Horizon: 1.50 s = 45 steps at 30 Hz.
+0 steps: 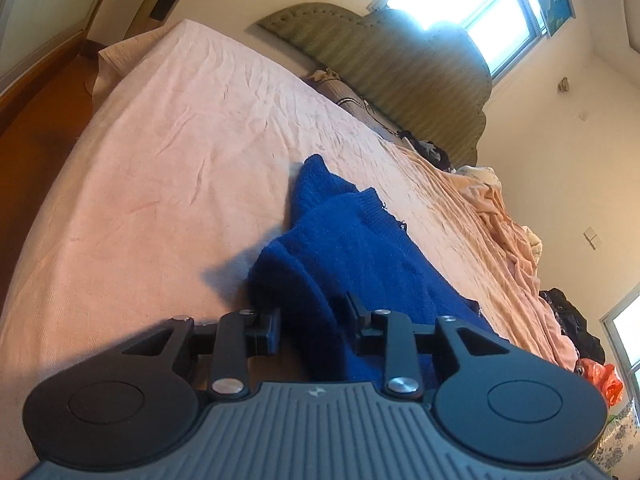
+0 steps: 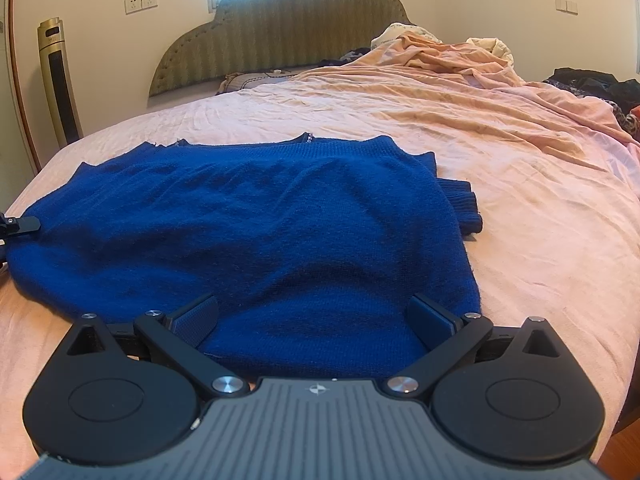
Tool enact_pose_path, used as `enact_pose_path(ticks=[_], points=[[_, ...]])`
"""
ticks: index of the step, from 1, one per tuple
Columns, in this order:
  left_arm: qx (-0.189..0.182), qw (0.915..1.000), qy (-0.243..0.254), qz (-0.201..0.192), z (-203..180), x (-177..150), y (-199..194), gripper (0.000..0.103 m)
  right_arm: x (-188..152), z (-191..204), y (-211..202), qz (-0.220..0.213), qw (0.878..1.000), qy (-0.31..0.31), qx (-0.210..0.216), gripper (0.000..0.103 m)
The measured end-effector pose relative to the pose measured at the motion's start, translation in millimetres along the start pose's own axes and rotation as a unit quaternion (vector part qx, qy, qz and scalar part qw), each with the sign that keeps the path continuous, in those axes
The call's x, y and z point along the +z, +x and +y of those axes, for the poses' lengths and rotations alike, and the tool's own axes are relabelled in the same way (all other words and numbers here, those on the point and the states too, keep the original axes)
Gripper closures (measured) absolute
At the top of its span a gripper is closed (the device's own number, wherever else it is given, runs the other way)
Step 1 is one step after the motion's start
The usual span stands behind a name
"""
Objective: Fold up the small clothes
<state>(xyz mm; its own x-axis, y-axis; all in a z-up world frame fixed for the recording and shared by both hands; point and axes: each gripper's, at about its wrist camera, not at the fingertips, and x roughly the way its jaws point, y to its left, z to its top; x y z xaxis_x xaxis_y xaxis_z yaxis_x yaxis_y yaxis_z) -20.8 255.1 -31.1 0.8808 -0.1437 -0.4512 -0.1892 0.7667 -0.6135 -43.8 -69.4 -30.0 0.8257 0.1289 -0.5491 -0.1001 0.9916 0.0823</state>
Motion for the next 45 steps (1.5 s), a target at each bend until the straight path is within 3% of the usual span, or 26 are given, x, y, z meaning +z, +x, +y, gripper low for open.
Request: enact_pose_path(ticks=[2, 3, 4, 8, 10, 12, 13, 14, 17, 19, 20, 23, 26, 29, 31, 33, 34, 36, 38, 40, 41, 43, 44, 45], points=[[0.001, 1.0000, -0.005, -0.002, 1, 1, 1, 0.075, 0, 0, 0, 0.000, 1.000, 0.000, 0.000, 0.000], [0.006, 1.0000, -0.004, -0.006, 1, 0, -1, 0.087, 0, 0, 0, 0.000, 1.000, 0.001, 0.001, 0.000], [0.016, 0.9998, 0.002, -0.010, 1, -1, -2, 0.091, 0, 0, 0, 0.000, 1.000, 0.001, 0.001, 0.000], [0.026, 0.9989, 0.034, -0.019, -11, -3, -6, 0.096, 0, 1, 0, -0.002, 1.000, 0.005, 0.005, 0.000], [0.019, 0.9953, 0.090, -0.030, -35, -3, -8, 0.096, 0, -2, -1, -0.005, 1.000, 0.017, 0.012, 0.000], [-0.003, 0.9831, 0.177, -0.044, -72, -9, -11, 0.096, 0, -13, -6, -0.016, 0.998, 0.052, 0.033, 0.001], [-0.017, 0.9703, 0.236, -0.049, -96, -19, -14, 0.096, 0, -24, -9, -0.027, 0.995, 0.084, 0.055, 0.002], [-0.032, 0.9523, 0.299, -0.052, -119, -33, -16, 0.097, 0, -38, -12, -0.035, 0.987, 0.132, 0.083, 0.002], [-0.093, 0.8807, 0.462, -0.049, -170, -92, -22, 0.097, 11, -78, -11, -0.025, 0.949, 0.270, 0.162, 0.002], [-0.118, 0.8424, 0.525, -0.025, -184, -131, -18, 0.097, 27, -92, -8, -0.020, 0.939, 0.291, 0.183, 0.002], [-0.121, 0.8314, 0.542, -0.012, -185, -146, -15, 0.097, 35, -96, -6, -0.020, 0.939, 0.289, 0.184, 0.001], [-0.109, 0.8131, 0.572, 0.004, -187, -172, -8, 0.098, 58, -102, 12, 0.007, 0.939, 0.283, 0.195, 0.001], [-0.111, 0.8159, 0.567, -0.019, -188, -164, -23, 0.097, 76, -96, 29, 0.031, 0.936, 0.275, 0.219, 0.001], [-0.093, 0.8077, 0.580, -0.055, -188, -155, -40, 0.094, 98, -78, 44, 0.047, 0.928, 0.259, 0.263, 0.001], [-0.067, 0.7959, 0.599, -0.058, -192, -153, -39, 0.076, 109, -67, 57, 0.062, 0.921, 0.258, 0.285, 0.002], [-0.035, 0.7793, 0.623, -0.062, -191, -154, -29, 0.014, 119, -56, 68, 0.075, 0.920, 0.260, 0.285, 0.002], [-0.012, 0.7714, 0.632, -0.069, -190, -154, -24, 0.007, 123, -52, 72, 0.078, 0.920, 0.258, 0.285, 0.002], [0.005, 0.7563, 0.651, -0.061, -189, -156, -15, 0.007, 128, -46, 77, 0.084, 0.919, 0.255, 0.287, 0.002], [-0.004, 0.7480, 0.662, -0.050, -185, -158, -11, 0.007, 129, -42, 76, 0.084, 0.921, 0.250, 0.288, 0.002], [0.009, 0.7411, 0.669, -0.053, -184, -159, -3, 0.007, 126, -43, 75, 0.085, 0.920, 0.252, 0.288, 0.002], [0.013, 0.7422, 0.668, -0.048, -184, -157, 2, 0.007, 124, -43, 76, 0.087, 0.920, 0.254, 0.286, 0.002], [0.006, 0.7576, 0.653, -0.014, -184, -148, 11, 0.009, 120, -45, 80, 0.092, 0.921, 0.257, 0.278, 0.002], [-0.005, 0.7668, 0.642, 0.003, -183, -143, 14, 0.021, 118, -46, 81, 0.096, 0.922, 0.257, 0.274, 0.002], [-0.017, 0.7746, 0.632, 0.019, -181, -138, 16, 0.045, 116, -47, 82, 0.099, 0.923, 0.258, 0.270, 0.002]])
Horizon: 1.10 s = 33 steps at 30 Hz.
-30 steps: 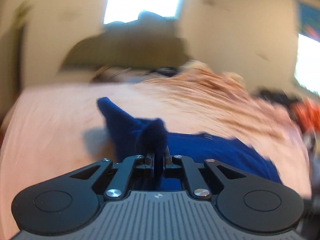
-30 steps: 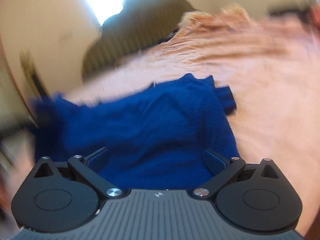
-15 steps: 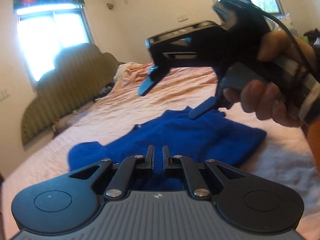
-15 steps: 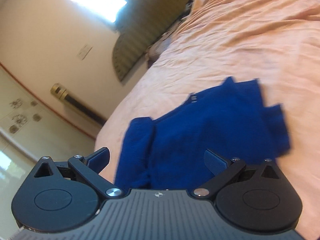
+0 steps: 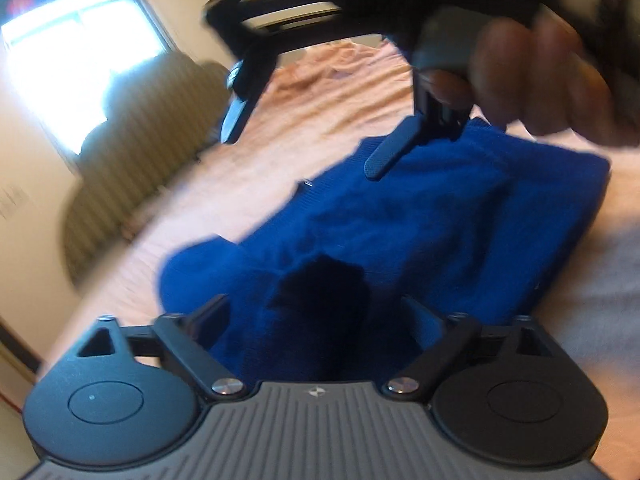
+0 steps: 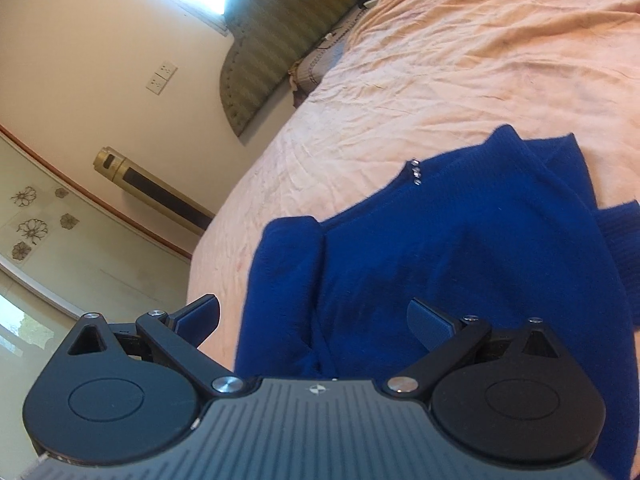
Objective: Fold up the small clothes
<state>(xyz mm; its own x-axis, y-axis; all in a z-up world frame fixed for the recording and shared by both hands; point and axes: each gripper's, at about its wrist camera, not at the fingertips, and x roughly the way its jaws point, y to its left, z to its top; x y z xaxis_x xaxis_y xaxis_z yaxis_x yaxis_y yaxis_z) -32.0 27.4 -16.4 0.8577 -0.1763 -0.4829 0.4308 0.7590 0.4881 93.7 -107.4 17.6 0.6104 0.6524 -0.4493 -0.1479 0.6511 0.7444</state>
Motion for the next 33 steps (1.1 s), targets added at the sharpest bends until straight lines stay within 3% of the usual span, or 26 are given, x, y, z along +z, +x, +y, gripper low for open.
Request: enact_pose_path(ticks=[2, 6, 13, 17, 21, 22, 23, 24, 28, 33], points=[[-0.017, 0.9996, -0.019, 0.012, 7, -2, 4, 0.071, 0, -4, 1, 0.004, 1.000, 0.004, -0.004, 0.001], [-0.013, 0.9990, -0.044, -0.002, 18, -6, -2, 0.091, 7, 5, 9, 0.026, 1.000, -0.011, 0.007, 0.001], [0.022, 0.9943, -0.090, -0.052, 40, -8, -34, 0.093, 35, 29, 64, 0.095, 0.995, -0.021, 0.038, 0.002], [0.025, 0.9916, -0.111, -0.062, 48, -11, -50, 0.093, 39, 42, 104, 0.145, 0.988, -0.024, 0.039, 0.022], [0.020, 0.9915, -0.111, -0.064, 47, -14, -59, 0.093, 36, 60, 137, 0.186, 0.981, -0.037, 0.034, 0.028], [0.019, 0.9918, -0.109, -0.065, 45, -15, -59, 0.093, 34, 64, 143, 0.189, 0.981, -0.044, 0.030, 0.040], [0.017, 0.9922, -0.107, -0.062, 43, -16, -58, 0.093, 32, 66, 147, 0.190, 0.980, -0.053, 0.024, 0.075], [0.014, 0.9925, -0.106, -0.059, 41, -17, -56, 0.093, 30, 67, 151, 0.193, 0.979, -0.062, 0.006, 0.094], [0.001, 0.9933, -0.099, -0.060, 35, -11, -52, 0.093, 25, 75, 123, 0.160, 0.976, -0.149, -0.025, 0.091], [-0.058, 0.9888, -0.077, -0.114, -1, 23, -68, 0.093, 57, 48, 18, 0.105, 0.976, -0.189, -0.038, 0.092]])
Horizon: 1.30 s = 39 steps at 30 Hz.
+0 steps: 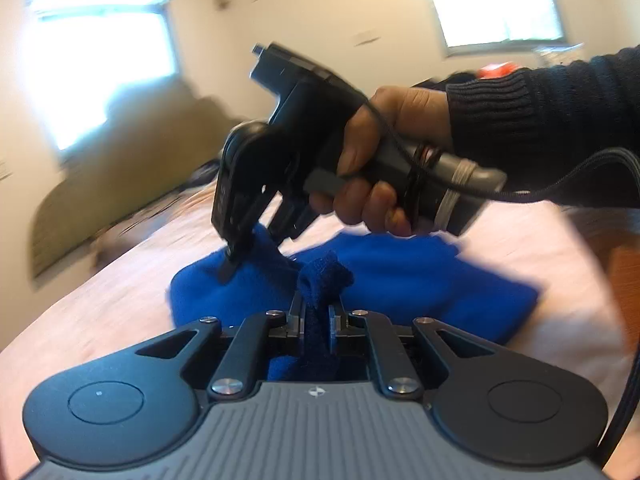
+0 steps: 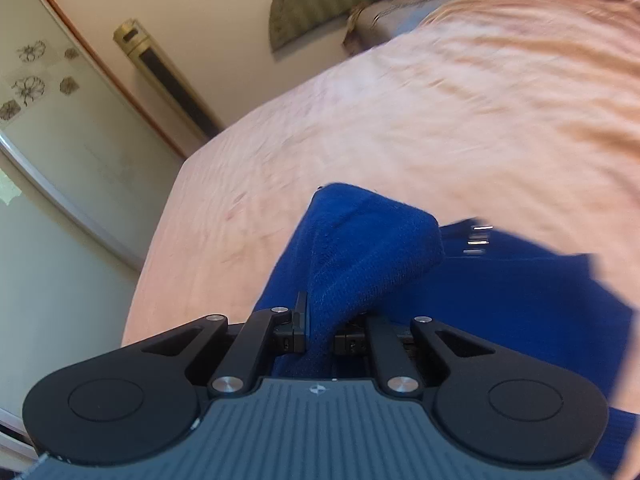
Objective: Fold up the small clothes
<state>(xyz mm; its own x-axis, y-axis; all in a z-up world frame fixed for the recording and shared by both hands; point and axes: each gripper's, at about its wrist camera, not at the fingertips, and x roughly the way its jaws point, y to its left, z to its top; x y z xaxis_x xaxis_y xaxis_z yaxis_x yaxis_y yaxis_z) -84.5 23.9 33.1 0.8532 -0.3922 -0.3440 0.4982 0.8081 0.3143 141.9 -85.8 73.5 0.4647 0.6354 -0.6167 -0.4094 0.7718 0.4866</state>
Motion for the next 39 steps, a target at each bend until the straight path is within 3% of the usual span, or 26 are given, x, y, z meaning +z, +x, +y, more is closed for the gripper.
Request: enact_pose_path(ticks=[3, 6, 7, 8, 10, 11, 12, 13, 14, 15, 17, 18, 21, 24, 25, 26, 27, 28, 29, 30, 33, 35, 36, 39], points=[[-0.052, 0.9986, 0.007, -0.012, -35, 14, 8, 0.093, -15, -44, -48, -0.011, 0.999, 0.022, -0.031, 0.091], [-0.098, 0.9951, 0.015, 0.009, -70, 12, 29, 0.093, -39, -88, -61, -0.005, 0.997, 0.064, -0.052, 0.091], [-0.104, 0.9940, 0.023, 0.022, -81, 9, 36, 0.093, -47, -100, -58, -0.005, 0.995, 0.080, -0.057, 0.088], [-0.107, 0.9932, 0.032, 0.033, -89, 6, 42, 0.092, -55, -108, -55, -0.010, 0.993, 0.097, -0.062, 0.078], [-0.110, 0.9925, 0.035, 0.040, -95, 3, 42, 0.090, -67, -116, -61, -0.044, 0.989, 0.129, -0.051, 0.072], [-0.115, 0.9922, 0.032, 0.037, -93, 5, 38, 0.082, -70, -118, -67, -0.065, 0.986, 0.146, -0.048, 0.060], [-0.132, 0.9903, 0.030, 0.031, -88, 6, 30, 0.066, -74, -118, -79, -0.091, 0.982, 0.155, -0.048, 0.053], [-0.154, 0.9872, 0.035, 0.020, -81, 7, 21, 0.053, -79, -118, -92, -0.119, 0.978, 0.162, -0.049, 0.048], [-0.170, 0.9843, 0.046, 0.009, -83, 7, 10, 0.027, -86, -116, -105, -0.140, 0.975, 0.168, -0.043, 0.047], [-0.173, 0.9831, 0.061, -0.009, -80, 2, -6, 0.018, -94, -112, -116, -0.148, 0.974, 0.170, -0.030, 0.047], [-0.158, 0.9827, 0.082, -0.051, -70, -11, -37, 0.018, -110, -105, -132, -0.142, 0.976, 0.166, -0.005, 0.047], [-0.147, 0.9839, 0.087, -0.052, -64, -18, -46, 0.018, -121, -100, -138, -0.135, 0.977, 0.163, 0.000, 0.047], [-0.095, 0.9896, 0.106, -0.018, -49, -28, -43, 0.018, -153, -81, -142, -0.108, 0.983, 0.147, 0.015, 0.049], [-0.056, 0.9941, 0.090, 0.024, -36, -35, -23, 0.019, -165, -60, -126, -0.080, 0.989, 0.125, -0.026, 0.058], [-0.051, 0.9951, 0.078, 0.031, -30, -36, -15, 0.019, -168, -56, -121, -0.072, 0.990, 0.116, -0.033, 0.058], [-0.051, 0.9955, 0.070, 0.039, -28, -36, -7, 0.020, -175, -54, -117, -0.061, 0.991, 0.113, -0.038, 0.065], [-0.053, 0.9953, 0.066, 0.047, -28, -35, 0, 0.030, -177, -53, -109, -0.046, 0.992, 0.110, -0.045, 0.071], [-0.057, 0.9950, 0.063, 0.051, -24, -35, 6, 0.038, -179, -51, -102, -0.034, 0.993, 0.101, -0.057, 0.091], [-0.062, 0.9950, 0.055, 0.056, -21, -34, 12, 0.061, -180, -49, -102, -0.036, 0.993, 0.091, -0.065, 0.095], [-0.063, 0.9951, 0.040, 0.065, -14, -33, 17, 0.080, -179, -47, -107, -0.045, 0.993, 0.089, -0.066, 0.095], [-0.068, 0.9942, -0.028, 0.079, 14, -39, 17, 0.086, -182, -45, -124, -0.066, 0.991, 0.087, -0.082, 0.097], [-0.065, 0.9931, -0.045, 0.087, 17, -43, 18, 0.086, -192, -56, -116, -0.044, 0.990, 0.097, -0.096, 0.096], [-0.065, 0.9932, -0.046, 0.085, 18, -48, 17, 0.086, -196, -59, -117, -0.055, 0.989, 0.103, -0.086, 0.096], [-0.066, 0.9934, -0.042, 0.084, 16, -49, 9, 0.085, -189, -61, -133, -0.086, 0.986, 0.131, -0.054, 0.078]])
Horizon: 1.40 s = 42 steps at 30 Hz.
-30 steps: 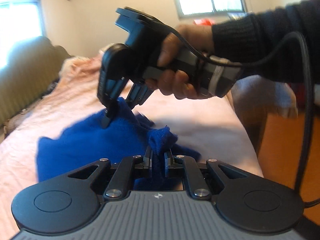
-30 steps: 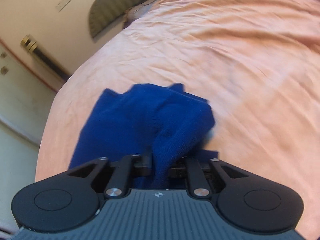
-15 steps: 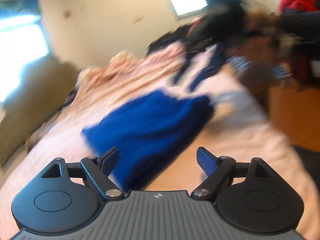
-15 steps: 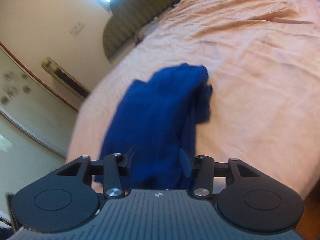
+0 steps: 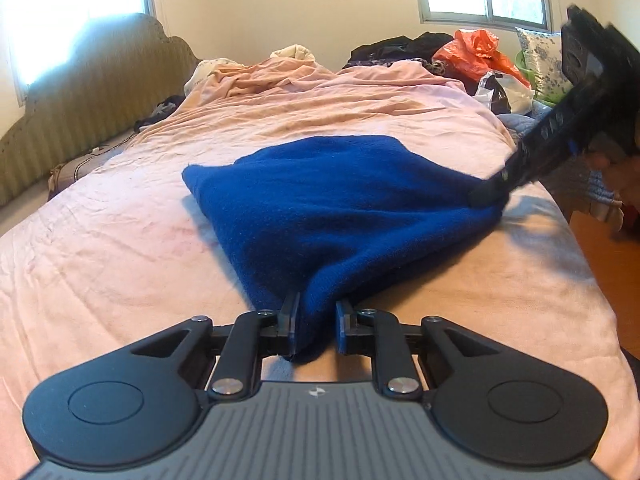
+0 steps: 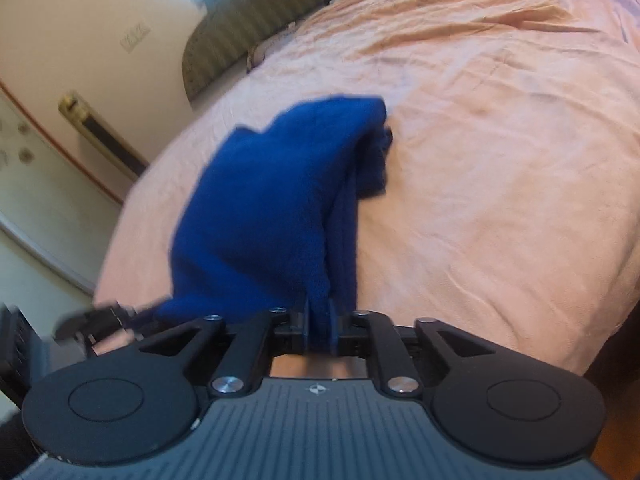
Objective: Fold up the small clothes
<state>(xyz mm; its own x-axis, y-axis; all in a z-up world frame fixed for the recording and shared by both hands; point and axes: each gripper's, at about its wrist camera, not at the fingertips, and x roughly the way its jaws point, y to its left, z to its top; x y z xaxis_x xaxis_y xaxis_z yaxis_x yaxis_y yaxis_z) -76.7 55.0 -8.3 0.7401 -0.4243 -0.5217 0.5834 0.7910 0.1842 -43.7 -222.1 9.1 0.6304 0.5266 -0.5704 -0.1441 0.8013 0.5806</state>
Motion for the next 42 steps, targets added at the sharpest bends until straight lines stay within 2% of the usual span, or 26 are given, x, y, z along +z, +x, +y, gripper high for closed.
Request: enact_pose_path(ticks=[2, 5, 8, 12, 13, 14, 15, 16, 17, 20, 21, 22, 23, 24, 25, 26, 27, 30, 32, 33, 35, 37, 38, 40, 41, 42], points=[[-0.036, 0.9993, 0.004, -0.013, 1, -4, -17, 0.084, 15, 0, -14, -0.041, 0.999, 0.008, 0.020, 0.050], [-0.084, 0.9960, 0.002, -0.029, 10, -2, -37, 0.080, 50, 0, -14, -0.072, 0.997, 0.018, 0.021, 0.050], [-0.086, 0.9946, -0.011, -0.058, 16, 6, -41, 0.077, 89, -5, 19, -0.071, 0.997, 0.015, -0.001, 0.050], [-0.100, 0.9935, -0.021, -0.050, 10, 16, -13, 0.077, 120, -22, 79, -0.045, 0.996, 0.048, -0.056, 0.050], [-0.108, 0.9932, -0.023, -0.036, 7, 16, -3, 0.077, 123, -25, 91, -0.037, 0.996, 0.057, -0.051, 0.057], [-0.115, 0.9929, -0.025, -0.015, 5, 14, 9, 0.077, 122, -24, 97, -0.032, 0.997, 0.060, -0.043, 0.093], [-0.117, 0.9927, -0.027, 0.006, 2, 11, 19, 0.076, 123, -19, 98, -0.034, 0.997, 0.045, -0.045, 0.092], [-0.115, 0.9929, -0.027, 0.013, 0, 8, 25, 0.075, 121, -13, 92, -0.057, 0.997, 0.023, -0.052, 0.094], [-0.117, 0.9927, -0.030, 0.004, 0, 5, 24, 0.071, 120, -15, 87, -0.075, 0.996, 0.017, -0.052, 0.095], [-0.134, 0.9896, -0.052, 0.003, 7, 4, 27, 0.069, 116, -44, 101, -0.055, 0.994, 0.046, -0.087, 0.096], [-0.139, 0.9887, -0.058, 0.002, 9, 3, 28, 0.069, 111, -48, 103, -0.060, 0.994, 0.045, -0.084, 0.096], [-0.143, 0.9877, -0.063, 0.001, 11, 3, 27, 0.069, 105, -50, 101, -0.077, 0.993, 0.046, -0.074, 0.094], [-0.148, 0.9868, -0.067, -0.002, 13, 3, 24, 0.065, 100, -50, 95, -0.094, 0.992, 0.057, -0.066, 0.078], [-0.152, 0.9857, -0.072, -0.007, 15, 4, 20, 0.059, 97, -50, 87, -0.108, 0.989, 0.076, -0.063, 0.072], [-0.158, 0.9841, -0.080, -0.013, 19, 4, 13, 0.052, 94, -51, 78, -0.114, 0.988, 0.090, -0.054, 0.050], [-0.165, 0.9818, -0.091, -0.023, 25, 7, 6, 0.033, 88, -51, 68, -0.124, 0.987, 0.096, -0.039, 0.033], [-0.170, 0.9792, -0.105, -0.038, 33, 9, -1, 0.017, 83, -52, 59, -0.131, 0.987, 0.090, -0.028, 0.030], [-0.169, 0.9658, -0.178, -0.082, 70, 16, -5, 0.011, 78, -58, 52, -0.090, 0.992, 0.082, -0.018, 0.030], [-0.164, 0.9490, -0.259, -0.075, 102, 19, 16, 0.011, 74, -59, 57, -0.063, 0.995, 0.071, -0.003, 0.030], [-0.165, 0.9364, -0.302, -0.069, 117, 19, 32, 0.011, 72, -57, 61, -0.053, 0.997, 0.061, 0.000, 0.030], [-0.175, 0.9043, -0.387, -0.041, 143, 17, 67, 0.011, 71, -49, 69, -0.041, 0.998, 0.047, 0.004, 0.030], [-0.201, 0.8734, -0.444, -0.004, 160, 19, 102, 0.011, 72, -42, 77, -0.030, 0.999, 0.037, 0.018, 0.030], [-0.206, 0.8646, -0.458, 0.003, 165, 22, 116, 0.011, 72, -38, 81, -0.024, 0.999, 0.035, 0.024, 0.030], [-0.212, 0.8595, -0.465, 0.005, 170, 31, 137, 0.011, 73, -31, 89, -0.017, 0.999, 0.029, 0.034, 0.034], [-0.209, 0.8602, -0.465, 0.009, 170, 36, 144, 0.012, 73, -27, 93, -0.015, 0.999, 0.018, 0.032, 0.046], [-0.204, 0.8649, -0.459, 0.014, 168, 41, 150, 0.022, 73, -23, 97, -0.010, 1.000, 0.006, 0.023, 0.054]])
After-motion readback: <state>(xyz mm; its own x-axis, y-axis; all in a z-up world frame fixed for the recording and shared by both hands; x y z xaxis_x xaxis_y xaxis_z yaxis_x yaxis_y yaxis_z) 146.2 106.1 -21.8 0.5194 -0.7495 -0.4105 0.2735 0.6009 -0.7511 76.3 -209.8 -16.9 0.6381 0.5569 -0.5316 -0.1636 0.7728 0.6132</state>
